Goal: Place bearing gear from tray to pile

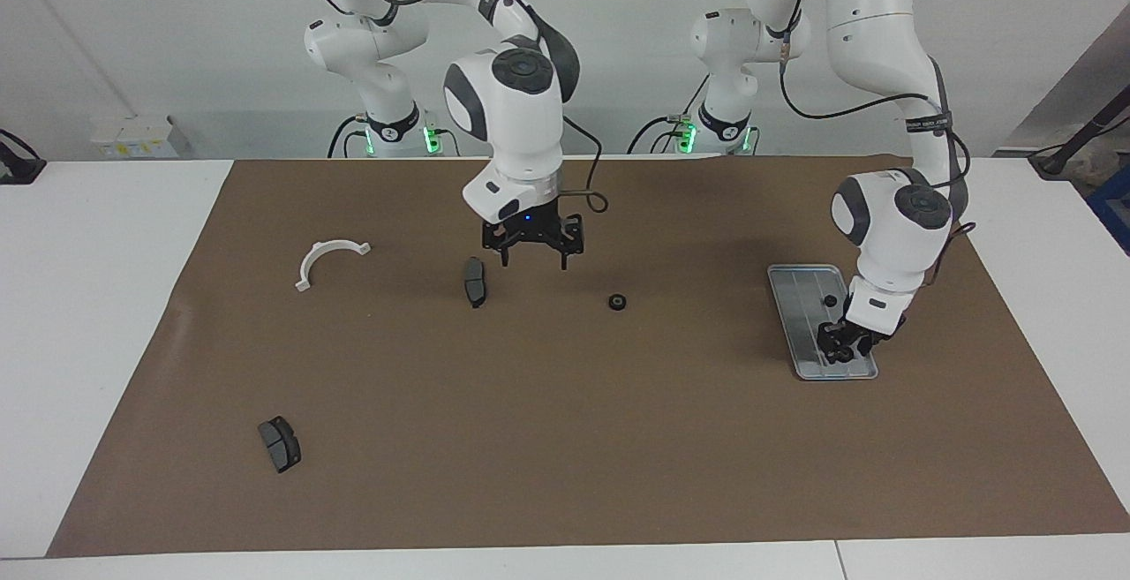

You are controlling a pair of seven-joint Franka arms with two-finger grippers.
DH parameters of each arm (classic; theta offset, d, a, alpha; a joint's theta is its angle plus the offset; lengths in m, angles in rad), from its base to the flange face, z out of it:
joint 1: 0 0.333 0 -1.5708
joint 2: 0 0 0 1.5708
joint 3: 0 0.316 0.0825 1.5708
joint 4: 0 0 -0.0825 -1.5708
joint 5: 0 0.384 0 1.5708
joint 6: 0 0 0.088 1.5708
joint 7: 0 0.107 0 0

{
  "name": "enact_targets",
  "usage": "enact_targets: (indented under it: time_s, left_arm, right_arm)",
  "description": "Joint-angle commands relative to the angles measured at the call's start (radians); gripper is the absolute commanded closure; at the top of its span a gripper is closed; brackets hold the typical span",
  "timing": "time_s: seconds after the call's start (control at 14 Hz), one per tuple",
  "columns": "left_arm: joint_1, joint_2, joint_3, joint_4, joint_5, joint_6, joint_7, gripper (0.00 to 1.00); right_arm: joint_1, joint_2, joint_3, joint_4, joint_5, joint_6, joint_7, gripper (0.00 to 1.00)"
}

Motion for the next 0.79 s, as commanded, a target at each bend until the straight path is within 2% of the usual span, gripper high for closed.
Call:
enact_targets:
  time_s: [0.0, 0.07, 0.5, 0.64, 0.71]
  left_arm:
    - [0.016, -0.002, -0.012, -0.021, 0.005, 0.036, 0.013, 0.51]
    - [0.016, -0.002, -0.012, -0.021, 0.005, 0.036, 0.013, 0.57]
    - [0.013, 0.001, -0.013, -0.012, -0.032, 0.029, 0.010, 0.82]
    - [0.007, 0.005, -0.013, 0.013, -0.055, 0.015, 0.005, 0.87]
    - [0.006, 0.013, -0.016, 0.029, -0.059, 0.000, 0.002, 0.87]
  right_arm:
    - [0.079, 0.150, -0.004, 0.109, -0.035, 0.017, 0.107, 0.00]
    - [0.091, 0.179, -0.003, 0.114, -0.067, 0.038, 0.134, 0.00]
    - [0.099, 0.224, -0.003, 0.097, -0.074, 0.155, 0.211, 0.00]
    - [0.098, 0.229, -0.003, 0.048, -0.072, 0.248, 0.215, 0.00]
    - [0.098, 0.227, -0.003, 0.046, -0.072, 0.248, 0.215, 0.01]
